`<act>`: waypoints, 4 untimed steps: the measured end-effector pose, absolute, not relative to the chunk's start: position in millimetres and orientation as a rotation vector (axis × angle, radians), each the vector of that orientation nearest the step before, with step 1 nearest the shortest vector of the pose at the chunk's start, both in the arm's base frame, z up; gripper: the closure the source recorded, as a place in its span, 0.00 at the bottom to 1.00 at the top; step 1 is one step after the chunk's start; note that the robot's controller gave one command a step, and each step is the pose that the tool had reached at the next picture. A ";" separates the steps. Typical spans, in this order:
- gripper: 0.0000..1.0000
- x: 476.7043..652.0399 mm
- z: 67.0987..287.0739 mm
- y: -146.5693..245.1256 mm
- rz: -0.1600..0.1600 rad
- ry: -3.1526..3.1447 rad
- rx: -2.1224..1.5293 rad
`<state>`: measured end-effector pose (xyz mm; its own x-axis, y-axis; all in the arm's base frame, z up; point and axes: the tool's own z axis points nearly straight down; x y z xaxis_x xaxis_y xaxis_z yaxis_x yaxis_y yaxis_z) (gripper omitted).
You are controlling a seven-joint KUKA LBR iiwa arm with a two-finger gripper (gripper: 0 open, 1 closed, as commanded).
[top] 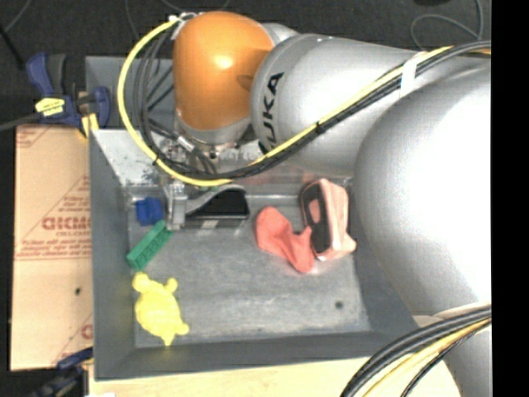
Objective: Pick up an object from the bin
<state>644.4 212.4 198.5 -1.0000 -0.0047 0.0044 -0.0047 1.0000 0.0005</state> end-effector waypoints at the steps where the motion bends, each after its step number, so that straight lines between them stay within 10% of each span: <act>1: 0.00 645.8 204.1 211.6 -0.003 -3.145 0.003; 2: 0.00 624.5 173.2 222.7 -0.002 -3.143 0.203; 4: 0.00 644.4 115.8 209.4 -0.002 -3.143 0.263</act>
Offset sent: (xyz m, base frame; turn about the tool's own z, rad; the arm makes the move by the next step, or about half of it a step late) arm -0.0429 0.0241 -0.0567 -0.2352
